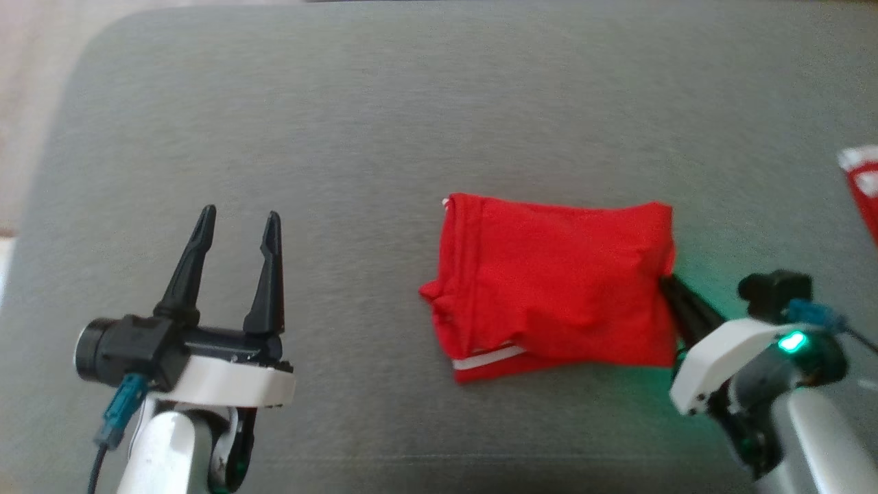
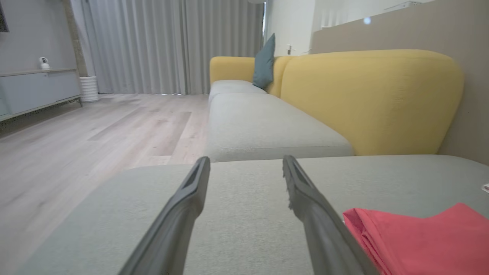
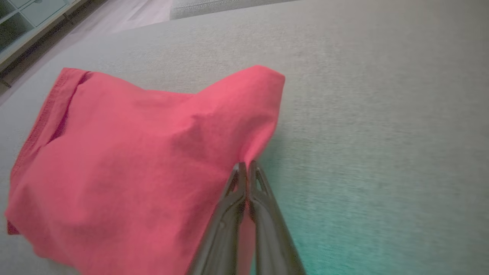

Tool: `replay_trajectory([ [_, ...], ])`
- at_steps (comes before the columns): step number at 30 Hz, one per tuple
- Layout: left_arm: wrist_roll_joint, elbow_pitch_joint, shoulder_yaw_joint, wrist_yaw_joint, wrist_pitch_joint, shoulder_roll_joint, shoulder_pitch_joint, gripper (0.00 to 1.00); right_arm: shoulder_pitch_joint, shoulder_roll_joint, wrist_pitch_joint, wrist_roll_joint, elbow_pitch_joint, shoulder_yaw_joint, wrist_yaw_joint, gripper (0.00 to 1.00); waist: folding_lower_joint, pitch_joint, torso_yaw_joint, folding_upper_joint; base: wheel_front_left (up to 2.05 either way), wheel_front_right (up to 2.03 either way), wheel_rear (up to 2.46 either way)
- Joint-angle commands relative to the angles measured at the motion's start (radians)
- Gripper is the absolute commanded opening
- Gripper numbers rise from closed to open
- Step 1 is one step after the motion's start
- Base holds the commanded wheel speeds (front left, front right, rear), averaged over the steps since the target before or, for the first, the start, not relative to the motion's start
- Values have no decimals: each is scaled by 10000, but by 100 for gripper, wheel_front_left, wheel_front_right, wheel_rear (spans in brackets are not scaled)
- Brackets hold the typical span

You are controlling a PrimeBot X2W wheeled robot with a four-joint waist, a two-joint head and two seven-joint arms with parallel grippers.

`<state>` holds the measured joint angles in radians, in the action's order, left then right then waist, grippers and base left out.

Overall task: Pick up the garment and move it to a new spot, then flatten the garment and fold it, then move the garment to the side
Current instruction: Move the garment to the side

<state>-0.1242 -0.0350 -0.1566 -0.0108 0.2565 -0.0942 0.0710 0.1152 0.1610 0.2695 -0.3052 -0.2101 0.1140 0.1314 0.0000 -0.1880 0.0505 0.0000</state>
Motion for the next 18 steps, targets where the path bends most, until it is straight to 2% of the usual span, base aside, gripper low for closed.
replay_trajectory([
  [1, 82, -432, 328, -40, 53, -97, 324, 100, 416, 251, -7, 101, 451, 94, -7, 0, 0, -258, -660, 0, 0, 0, 0],
  [8, 245, -665, 212, -352, 53, -311, 768, 100, 1340, 1090, -17, 195, 749, -329, -7, 0, 0, -1041, -2058, 0, 0, 0, 0],
  [18, 458, -872, -116, -702, -7, -789, 1687, 100, 3161, 1610, -455, 114, 430, -928, -7, 0, 0, -2506, -3081, 0, 0, 0, 0],
])
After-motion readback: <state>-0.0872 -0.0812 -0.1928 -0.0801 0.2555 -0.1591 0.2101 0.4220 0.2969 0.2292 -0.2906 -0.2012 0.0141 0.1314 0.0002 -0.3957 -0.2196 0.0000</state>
